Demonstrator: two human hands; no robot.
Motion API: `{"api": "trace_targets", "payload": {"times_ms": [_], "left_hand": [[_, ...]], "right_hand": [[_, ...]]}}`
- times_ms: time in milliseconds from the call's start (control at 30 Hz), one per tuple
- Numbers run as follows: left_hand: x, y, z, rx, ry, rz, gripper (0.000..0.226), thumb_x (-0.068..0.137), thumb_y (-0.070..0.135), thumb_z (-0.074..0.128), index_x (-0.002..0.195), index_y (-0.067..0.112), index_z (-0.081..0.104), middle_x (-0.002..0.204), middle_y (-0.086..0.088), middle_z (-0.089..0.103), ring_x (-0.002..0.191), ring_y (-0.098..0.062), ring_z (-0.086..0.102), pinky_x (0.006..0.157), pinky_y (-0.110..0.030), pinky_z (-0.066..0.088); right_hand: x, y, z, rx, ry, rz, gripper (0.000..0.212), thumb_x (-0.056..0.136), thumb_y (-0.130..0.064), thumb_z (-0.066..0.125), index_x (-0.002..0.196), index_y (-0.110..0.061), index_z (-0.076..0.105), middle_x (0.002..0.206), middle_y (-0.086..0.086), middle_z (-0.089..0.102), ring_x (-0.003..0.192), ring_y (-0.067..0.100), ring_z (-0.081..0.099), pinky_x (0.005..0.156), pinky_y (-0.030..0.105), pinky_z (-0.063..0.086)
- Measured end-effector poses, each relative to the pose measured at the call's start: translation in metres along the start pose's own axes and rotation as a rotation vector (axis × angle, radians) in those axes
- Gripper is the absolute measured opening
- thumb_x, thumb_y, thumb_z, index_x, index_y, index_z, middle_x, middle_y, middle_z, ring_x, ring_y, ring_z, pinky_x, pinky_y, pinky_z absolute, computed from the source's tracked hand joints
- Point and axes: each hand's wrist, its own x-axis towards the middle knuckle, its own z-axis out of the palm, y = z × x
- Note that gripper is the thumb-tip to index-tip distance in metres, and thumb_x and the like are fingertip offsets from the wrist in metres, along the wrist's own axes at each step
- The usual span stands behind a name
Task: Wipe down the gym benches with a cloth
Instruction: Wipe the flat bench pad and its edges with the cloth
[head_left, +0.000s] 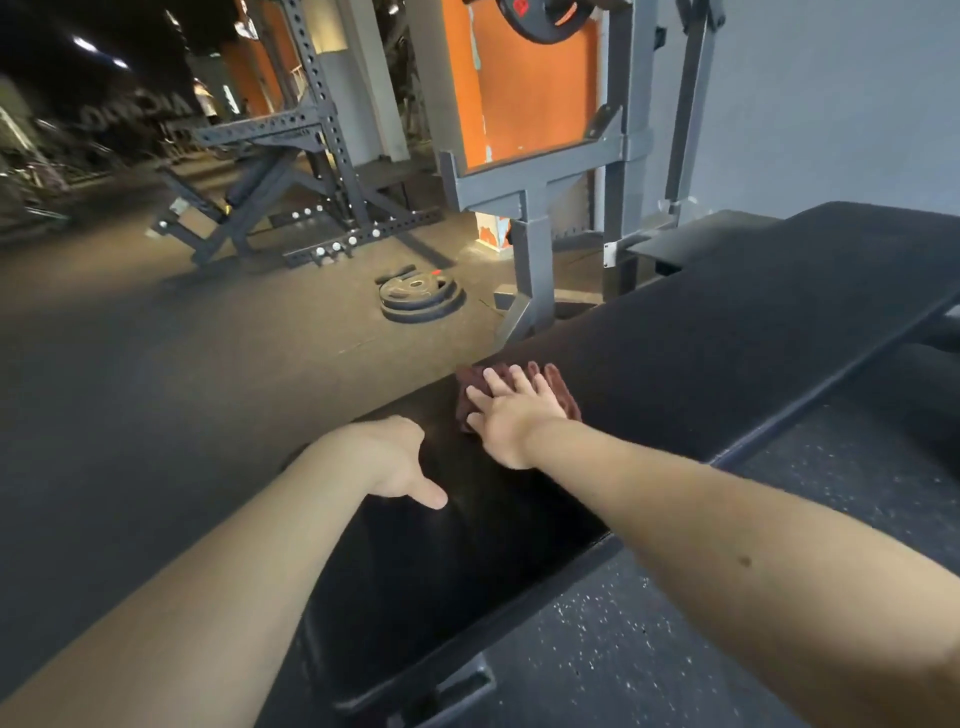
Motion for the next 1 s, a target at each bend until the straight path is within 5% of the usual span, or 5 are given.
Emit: {"api": "trace_targets", "payload": {"times_ms": [267, 433, 567, 733, 1000], "left_hand": [[0.004, -0.012, -0.001, -0.009, -0.031, 0.046, 0.094, 0.086, 0.061, 0.070, 0.160, 0.024, 0.027, 0.166, 0.001, 0.021, 0.151, -0.032, 0.025, 0.117, -0.053, 0.035], [0.029, -0.036, -0.029, -0.094, 0.087, 0.062, 0.038, 0.092, 0.035, 0.073, 0.117, 0.005, 0.069, 0.121, -0.013, 0.067, 0.099, -0.028, 0.062, 0.089, -0.037, 0.050], [0.049, -0.035, -0.035, -0.094, 0.102, 0.042, 0.073, 0.085, 0.052, 0.077, 0.140, 0.011, 0.052, 0.137, -0.009, 0.054, 0.118, -0.031, 0.058, 0.096, -0.041, 0.051], [0.067, -0.021, -0.039, -0.162, 0.080, 0.101, 0.092, 0.081, 0.063, 0.075, 0.152, 0.018, 0.038, 0.155, -0.009, 0.043, 0.135, -0.037, 0.049, 0.105, -0.050, 0.049], [0.084, -0.028, -0.011, -0.372, 0.025, 0.090, 0.110, 0.080, 0.055, 0.079, 0.162, 0.029, 0.010, 0.167, -0.007, 0.024, 0.147, -0.037, 0.036, 0.112, -0.056, 0.042]], "right_hand": [[0.030, 0.025, -0.004, 0.052, 0.074, 0.155, 0.058, 0.108, -0.035, 0.030, 0.162, -0.017, 0.018, 0.171, 0.009, -0.002, 0.156, 0.036, -0.008, 0.123, 0.053, -0.008], [0.006, -0.054, 0.010, 0.063, 0.048, -0.138, 0.056, 0.111, -0.038, 0.023, 0.163, -0.018, 0.017, 0.171, 0.003, 0.001, 0.157, 0.027, -0.009, 0.125, 0.043, -0.007], [0.009, -0.026, 0.004, 0.039, 0.047, -0.140, 0.054, 0.111, -0.037, 0.025, 0.162, -0.022, 0.018, 0.170, -0.003, 0.000, 0.157, 0.021, -0.009, 0.123, 0.038, -0.010], [0.042, 0.028, -0.014, -0.006, 0.083, 0.239, 0.054, 0.110, -0.033, 0.032, 0.162, -0.024, 0.019, 0.171, 0.003, 0.000, 0.156, 0.033, -0.007, 0.125, 0.053, -0.009], [0.069, 0.009, -0.011, 0.028, 0.042, 0.416, 0.065, 0.100, -0.069, 0.018, 0.159, -0.046, 0.002, 0.170, 0.001, -0.012, 0.154, 0.037, -0.018, 0.117, 0.065, -0.012]]}}
